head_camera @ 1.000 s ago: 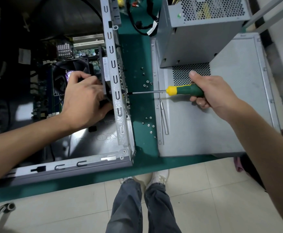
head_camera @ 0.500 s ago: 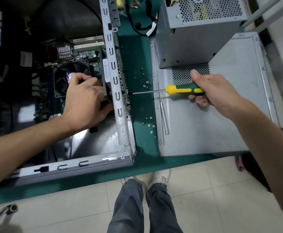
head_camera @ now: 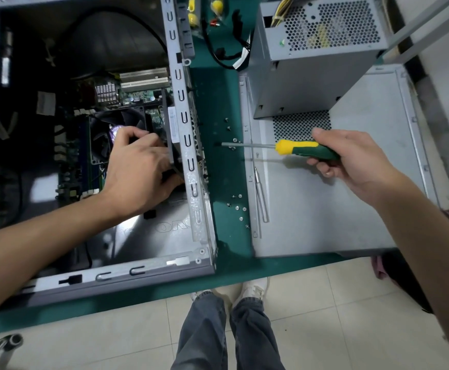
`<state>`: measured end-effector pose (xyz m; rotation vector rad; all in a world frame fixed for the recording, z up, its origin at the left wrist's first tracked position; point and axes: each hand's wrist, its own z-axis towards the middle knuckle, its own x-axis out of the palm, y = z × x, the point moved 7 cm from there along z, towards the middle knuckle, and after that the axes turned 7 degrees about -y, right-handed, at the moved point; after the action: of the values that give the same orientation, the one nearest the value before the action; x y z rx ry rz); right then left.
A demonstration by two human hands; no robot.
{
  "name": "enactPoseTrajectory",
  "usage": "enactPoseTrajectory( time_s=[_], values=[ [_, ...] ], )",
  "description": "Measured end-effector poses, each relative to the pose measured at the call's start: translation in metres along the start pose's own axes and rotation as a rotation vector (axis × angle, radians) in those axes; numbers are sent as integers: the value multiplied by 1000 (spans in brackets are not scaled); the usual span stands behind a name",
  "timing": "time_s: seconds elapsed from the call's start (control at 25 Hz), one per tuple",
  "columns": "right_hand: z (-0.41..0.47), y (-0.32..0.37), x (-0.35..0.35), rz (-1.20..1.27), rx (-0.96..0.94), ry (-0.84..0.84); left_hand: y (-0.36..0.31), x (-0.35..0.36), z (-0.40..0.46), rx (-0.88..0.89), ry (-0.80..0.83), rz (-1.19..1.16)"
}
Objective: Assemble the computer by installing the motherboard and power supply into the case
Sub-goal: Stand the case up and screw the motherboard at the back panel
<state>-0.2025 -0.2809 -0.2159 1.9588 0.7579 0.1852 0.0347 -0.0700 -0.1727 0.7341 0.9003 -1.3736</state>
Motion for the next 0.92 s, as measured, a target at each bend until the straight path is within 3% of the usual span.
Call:
enactPoseTrajectory(
  time_s=[0.12,0.24,0.52,0.72,0.92],
  values=[
    [-19,-4,14,71,60,260,1,0,2,12,9,2],
    [-35,0,39,-45,55,491,0,0,2,13,14,-9],
    [-11,9,58,-392,-200,-54,-7,-7,7,17,-7,-94],
    [-3,21,78,-763,-404,-157,-3,-3,4,-3,49,-67],
    [2,19,83,-866,-384,-135,-5,-6,8,-2,39,-106]
  ],
)
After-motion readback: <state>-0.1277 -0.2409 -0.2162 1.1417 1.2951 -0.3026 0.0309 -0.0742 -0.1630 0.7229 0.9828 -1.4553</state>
